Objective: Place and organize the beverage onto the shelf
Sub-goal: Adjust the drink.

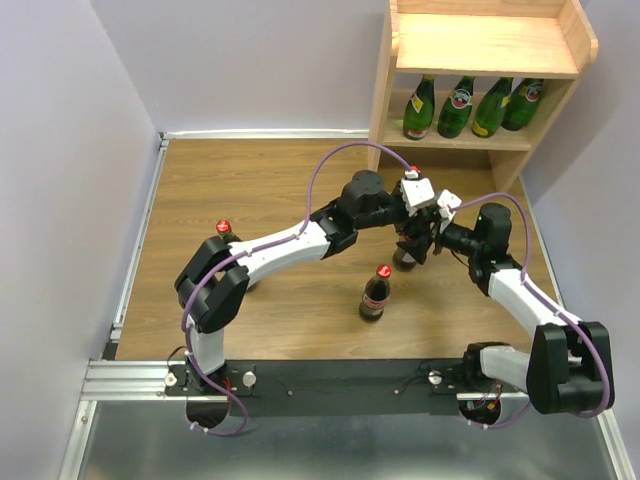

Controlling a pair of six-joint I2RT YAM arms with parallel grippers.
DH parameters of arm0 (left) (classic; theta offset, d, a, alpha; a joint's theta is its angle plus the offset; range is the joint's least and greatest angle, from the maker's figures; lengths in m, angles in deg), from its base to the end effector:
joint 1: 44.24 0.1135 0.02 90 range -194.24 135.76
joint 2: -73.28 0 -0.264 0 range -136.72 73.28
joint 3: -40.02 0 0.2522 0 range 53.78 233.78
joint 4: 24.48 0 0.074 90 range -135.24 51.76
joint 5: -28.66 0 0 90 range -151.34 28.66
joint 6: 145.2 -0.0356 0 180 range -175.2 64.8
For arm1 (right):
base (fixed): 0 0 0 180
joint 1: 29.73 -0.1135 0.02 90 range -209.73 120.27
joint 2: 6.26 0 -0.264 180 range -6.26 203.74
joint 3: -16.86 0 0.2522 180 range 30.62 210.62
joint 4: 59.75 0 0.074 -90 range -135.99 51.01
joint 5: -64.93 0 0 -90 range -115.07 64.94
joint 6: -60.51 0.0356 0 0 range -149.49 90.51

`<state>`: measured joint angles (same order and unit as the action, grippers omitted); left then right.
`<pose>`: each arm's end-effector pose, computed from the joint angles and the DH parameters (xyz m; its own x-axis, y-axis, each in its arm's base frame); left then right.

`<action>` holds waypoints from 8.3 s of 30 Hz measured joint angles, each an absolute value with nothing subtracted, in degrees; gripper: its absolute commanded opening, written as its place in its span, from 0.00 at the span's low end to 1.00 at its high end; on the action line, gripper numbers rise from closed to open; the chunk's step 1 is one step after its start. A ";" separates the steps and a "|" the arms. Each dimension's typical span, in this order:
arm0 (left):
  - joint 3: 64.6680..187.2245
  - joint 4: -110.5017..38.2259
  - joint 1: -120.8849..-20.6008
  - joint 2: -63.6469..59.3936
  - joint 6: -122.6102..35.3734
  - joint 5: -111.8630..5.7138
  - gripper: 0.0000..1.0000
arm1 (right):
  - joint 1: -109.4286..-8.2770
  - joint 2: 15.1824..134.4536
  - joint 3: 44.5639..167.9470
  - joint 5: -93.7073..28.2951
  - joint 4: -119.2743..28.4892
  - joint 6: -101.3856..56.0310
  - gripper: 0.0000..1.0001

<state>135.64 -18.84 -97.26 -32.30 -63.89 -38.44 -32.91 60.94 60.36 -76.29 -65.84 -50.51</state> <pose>0.2571 -0.3645 0.3161 0.1017 0.0964 -0.9901 0.9650 0.2323 0.1217 0.2385 0.0410 0.2264 -0.0034 -0.2252 -0.9743 -0.8333 0.5393 -0.1217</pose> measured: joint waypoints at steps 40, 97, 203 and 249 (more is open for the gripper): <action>137.98 -27.76 -97.89 -28.67 -51.21 -50.20 0.00 | -30.35 68.13 63.26 -89.05 -72.05 -46.40 1.00; 155.62 -34.19 -97.52 -22.42 -51.01 -57.83 0.00 | -39.53 75.19 77.41 -93.29 -97.19 -21.90 0.01; 106.27 -5.45 -93.37 -3.56 -59.65 -54.79 0.58 | -38.24 70.90 90.63 -74.12 -62.61 -23.36 0.01; 108.71 -7.76 -91.18 -2.58 -59.43 -49.87 0.61 | -36.36 70.71 110.78 -64.57 -43.97 -31.19 0.00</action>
